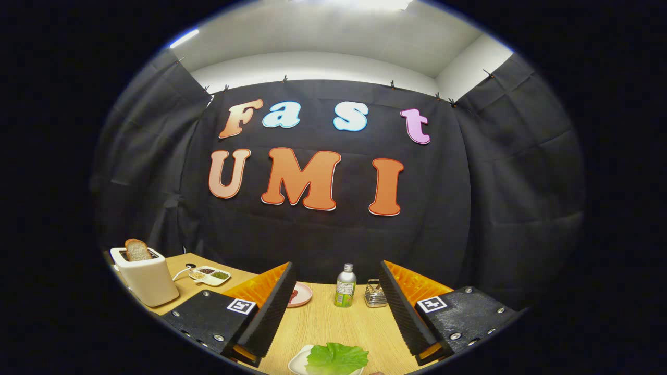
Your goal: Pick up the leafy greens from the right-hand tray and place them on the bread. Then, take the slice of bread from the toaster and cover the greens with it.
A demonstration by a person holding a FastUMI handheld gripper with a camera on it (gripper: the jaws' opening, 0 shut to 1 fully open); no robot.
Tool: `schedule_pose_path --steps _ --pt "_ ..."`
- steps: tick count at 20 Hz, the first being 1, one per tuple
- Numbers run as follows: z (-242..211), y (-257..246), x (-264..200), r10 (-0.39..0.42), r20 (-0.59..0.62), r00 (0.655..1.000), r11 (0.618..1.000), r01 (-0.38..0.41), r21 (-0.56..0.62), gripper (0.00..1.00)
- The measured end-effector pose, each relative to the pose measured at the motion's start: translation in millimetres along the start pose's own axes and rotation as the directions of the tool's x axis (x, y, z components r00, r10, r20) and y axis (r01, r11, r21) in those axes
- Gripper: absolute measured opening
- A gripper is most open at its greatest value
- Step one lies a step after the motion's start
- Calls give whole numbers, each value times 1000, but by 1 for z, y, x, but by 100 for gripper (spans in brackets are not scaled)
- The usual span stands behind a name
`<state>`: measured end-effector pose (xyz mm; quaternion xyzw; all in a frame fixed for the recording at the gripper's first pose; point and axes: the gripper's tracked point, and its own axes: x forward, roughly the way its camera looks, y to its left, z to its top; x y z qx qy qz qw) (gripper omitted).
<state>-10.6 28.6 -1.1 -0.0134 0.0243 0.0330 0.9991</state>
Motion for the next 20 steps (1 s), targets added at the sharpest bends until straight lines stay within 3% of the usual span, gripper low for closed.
schedule_pose_path --steps 4,8,10,17,20 --pt "-20 15 -6 67 -85 994 998 -68 -10 97" --pt "-52 18 0 59 -193 980 998 -62 -12 97" --pt "-76 18 2 55 -292 955 998 -61 -12 97" --pt "-147 20 1 71 -582 810 997 -73 19 96" --pt "-171 34 -3 166 -674 719 986 -130 104 95"
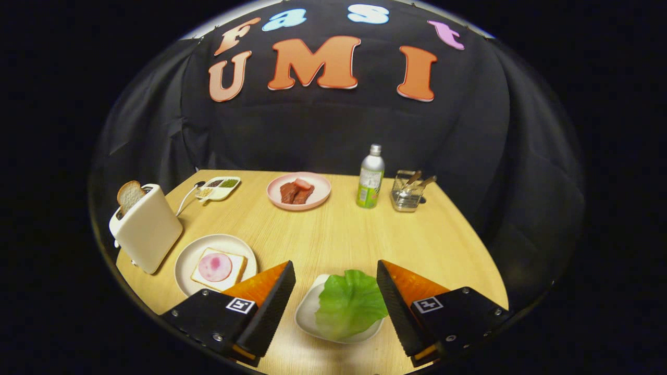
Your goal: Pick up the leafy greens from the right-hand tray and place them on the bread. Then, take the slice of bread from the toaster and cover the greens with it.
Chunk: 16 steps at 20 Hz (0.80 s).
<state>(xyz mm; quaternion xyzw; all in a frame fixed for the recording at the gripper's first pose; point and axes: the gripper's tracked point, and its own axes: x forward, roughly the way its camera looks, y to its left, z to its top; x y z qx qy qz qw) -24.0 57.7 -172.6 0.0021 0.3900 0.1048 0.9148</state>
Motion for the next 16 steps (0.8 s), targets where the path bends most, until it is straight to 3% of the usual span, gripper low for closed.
schedule_pose_path --steps 2,8,16 --pt "-8 0 9 27 -65 998 999 -25 37 94" --pt "-45 -13 36 9 -238 971 998 8 70 93" --pt "-85 -20 60 1 -369 929 990 51 133 93"
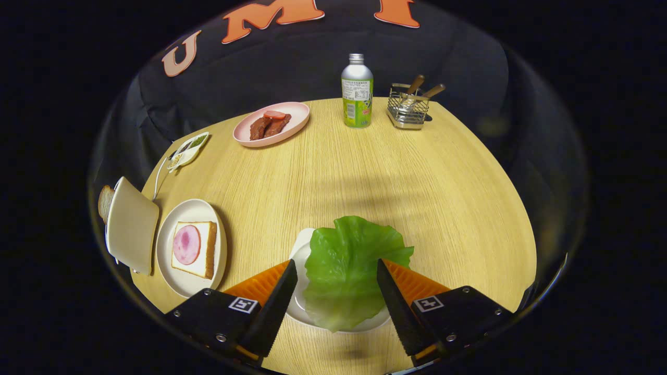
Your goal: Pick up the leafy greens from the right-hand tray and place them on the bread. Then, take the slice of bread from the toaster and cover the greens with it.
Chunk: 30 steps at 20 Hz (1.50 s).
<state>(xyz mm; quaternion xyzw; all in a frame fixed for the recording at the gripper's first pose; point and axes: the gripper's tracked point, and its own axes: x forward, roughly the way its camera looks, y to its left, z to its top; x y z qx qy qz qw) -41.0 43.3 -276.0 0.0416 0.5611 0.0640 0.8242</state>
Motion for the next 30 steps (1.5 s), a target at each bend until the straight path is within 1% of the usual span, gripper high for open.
schedule_pose_path --steps 3,6,9,10,11,12,14,15,17,19,20,21,22,24,26,30 --pt "-9 -5 12 -14 -40 999 999 16 42 92" --pt "-20 -12 25 -46 -78 996 996 51 72 87" --pt "-17 -15 28 -68 -62 996 993 74 93 83" --pt "-15 -19 28 -91 -36 995 991 94 91 80" --pt "-17 -23 29 -117 -37 992 990 119 81 78" --pt "-14 -26 29 -135 -15 991 988 136 73 67" --pt "-16 -23 30 -138 -7 990 988 138 62 54" --pt "-15 -21 30 -139 3 990 988 139 64 52" --pt "-14 -17 30 -132 28 991 990 130 57 38" --pt "-14 -14 31 -121 47 992 992 118 45 21" --pt "-12 -16 31 -122 56 991 992 119 45 15" --pt "-11 -17 31 -119 61 991 992 116 49 11" --pt "-11 -17 30 -110 63 992 993 107 49 5" --pt "-11 -12 27 -68 51 996 994 64 84 1" --pt "-2 -4 20 -16 74 997 991 6 133 1" --pt "15 10 -3 43 140 989 989 -62 135 1"
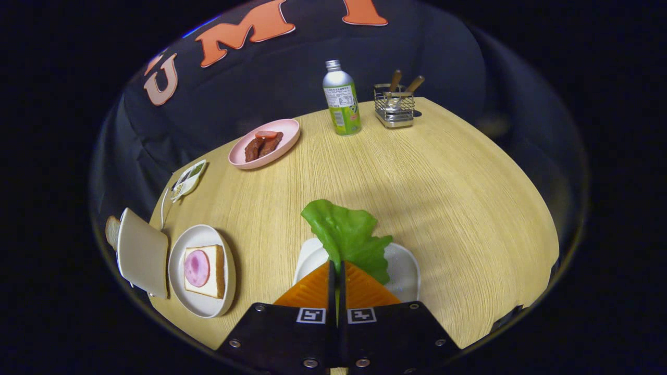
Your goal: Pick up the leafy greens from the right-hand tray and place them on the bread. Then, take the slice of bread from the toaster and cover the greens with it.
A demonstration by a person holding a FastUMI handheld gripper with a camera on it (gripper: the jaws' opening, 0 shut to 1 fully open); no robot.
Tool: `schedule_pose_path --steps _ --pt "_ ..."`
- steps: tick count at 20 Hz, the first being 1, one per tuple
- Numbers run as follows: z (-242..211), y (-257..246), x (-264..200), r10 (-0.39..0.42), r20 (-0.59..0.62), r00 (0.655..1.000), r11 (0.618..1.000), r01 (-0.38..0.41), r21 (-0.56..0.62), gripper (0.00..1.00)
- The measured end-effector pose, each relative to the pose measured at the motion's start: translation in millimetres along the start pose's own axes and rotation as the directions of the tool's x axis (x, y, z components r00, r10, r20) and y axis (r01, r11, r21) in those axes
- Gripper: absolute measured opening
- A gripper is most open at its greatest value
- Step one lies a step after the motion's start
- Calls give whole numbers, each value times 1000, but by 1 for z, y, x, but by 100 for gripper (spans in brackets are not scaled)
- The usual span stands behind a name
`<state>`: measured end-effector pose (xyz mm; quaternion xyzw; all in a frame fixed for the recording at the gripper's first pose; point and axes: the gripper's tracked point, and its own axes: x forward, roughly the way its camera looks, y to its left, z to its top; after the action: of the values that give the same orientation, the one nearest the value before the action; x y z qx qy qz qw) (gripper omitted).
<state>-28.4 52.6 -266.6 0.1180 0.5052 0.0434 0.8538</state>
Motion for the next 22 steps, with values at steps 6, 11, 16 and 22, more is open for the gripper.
schedule_pose_path --steps 6,11,16,22 --pt "25 53 -28 124 64 990 992 -121 -42 1" --pt "24 107 -38 226 59 972 968 -218 -122 1" --pt "11 152 -30 303 21 953 941 -296 -162 1" --pt "-7 195 -15 336 -37 941 916 -335 -220 2"
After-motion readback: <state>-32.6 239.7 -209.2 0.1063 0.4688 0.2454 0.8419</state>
